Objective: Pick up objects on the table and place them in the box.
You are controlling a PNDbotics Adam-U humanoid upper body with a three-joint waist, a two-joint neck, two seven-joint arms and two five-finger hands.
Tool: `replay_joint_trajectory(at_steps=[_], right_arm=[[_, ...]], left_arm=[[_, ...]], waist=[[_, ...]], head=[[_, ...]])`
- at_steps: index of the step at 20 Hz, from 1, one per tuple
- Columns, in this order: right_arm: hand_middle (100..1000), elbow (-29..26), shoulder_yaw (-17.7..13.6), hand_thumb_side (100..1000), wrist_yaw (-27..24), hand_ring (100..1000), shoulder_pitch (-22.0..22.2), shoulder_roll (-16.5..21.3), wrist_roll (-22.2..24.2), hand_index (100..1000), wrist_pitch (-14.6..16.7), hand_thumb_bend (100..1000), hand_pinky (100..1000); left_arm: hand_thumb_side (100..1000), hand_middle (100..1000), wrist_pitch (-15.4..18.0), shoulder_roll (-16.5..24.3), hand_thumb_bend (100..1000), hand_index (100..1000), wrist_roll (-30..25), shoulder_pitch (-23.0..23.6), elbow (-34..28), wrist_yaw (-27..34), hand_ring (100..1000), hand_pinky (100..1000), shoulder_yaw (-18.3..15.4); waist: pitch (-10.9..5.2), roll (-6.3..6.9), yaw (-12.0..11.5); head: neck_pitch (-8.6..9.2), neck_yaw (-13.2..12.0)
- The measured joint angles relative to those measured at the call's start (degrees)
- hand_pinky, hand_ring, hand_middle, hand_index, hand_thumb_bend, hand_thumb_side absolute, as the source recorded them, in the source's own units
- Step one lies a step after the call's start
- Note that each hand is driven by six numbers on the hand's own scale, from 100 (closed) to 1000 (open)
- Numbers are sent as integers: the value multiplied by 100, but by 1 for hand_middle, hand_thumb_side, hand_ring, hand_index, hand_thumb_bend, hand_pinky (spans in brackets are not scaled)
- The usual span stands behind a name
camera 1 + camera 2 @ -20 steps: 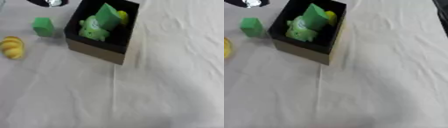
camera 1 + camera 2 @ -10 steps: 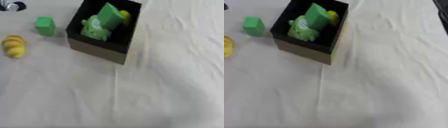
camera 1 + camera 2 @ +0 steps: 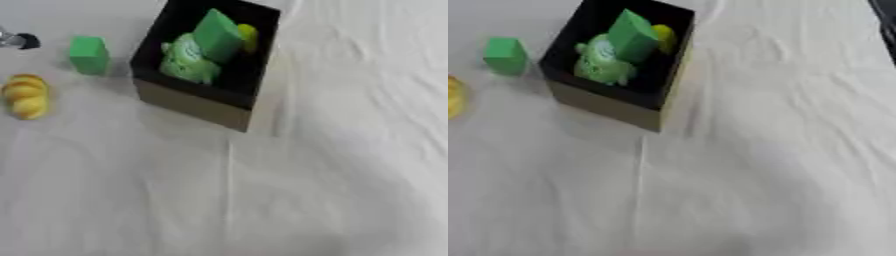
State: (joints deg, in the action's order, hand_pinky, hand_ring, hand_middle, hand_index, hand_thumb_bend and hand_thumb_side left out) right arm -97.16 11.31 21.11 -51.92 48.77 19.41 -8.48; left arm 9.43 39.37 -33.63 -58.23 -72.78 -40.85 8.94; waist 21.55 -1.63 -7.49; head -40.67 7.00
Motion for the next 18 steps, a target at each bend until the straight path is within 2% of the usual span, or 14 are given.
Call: replay_joint_trajectory(at_steps=[5,7,9,12,18], right_arm=[[772,0,0,413,-1,906,-1,1,-4,830,-4,131,910],[771,-1,0,414,-1,906,-4,2,-6,829,-5,139,910],[771,-1,2,415,-1,906,-4,3,-6,829,-6,140,910],[771,-1,3,418,-1,906,-5,3,-6,829,-5,140,911],[770,0,4,422,-1,906,-6,5,-1,829,0,139,911]], left_arm=[[100,841,65,0,578,856,-225,5,210,4,913,835,0],[100,840,121,-2,635,860,-348,12,250,138,914,832,0],[100,841,213,-2,663,857,-633,19,284,389,914,832,6],[100,841,311,26,684,856,-1042,20,287,631,915,833,32],[100,852,329,102,652,859,-1264,20,280,501,921,838,36]], waist=[[13,2,36],[56,2,46],[135,2,77],[143,2,84],[184,29,117]], head=[[43,-36],[47,-38],[57,-40],[92,-47],[97,-83]])
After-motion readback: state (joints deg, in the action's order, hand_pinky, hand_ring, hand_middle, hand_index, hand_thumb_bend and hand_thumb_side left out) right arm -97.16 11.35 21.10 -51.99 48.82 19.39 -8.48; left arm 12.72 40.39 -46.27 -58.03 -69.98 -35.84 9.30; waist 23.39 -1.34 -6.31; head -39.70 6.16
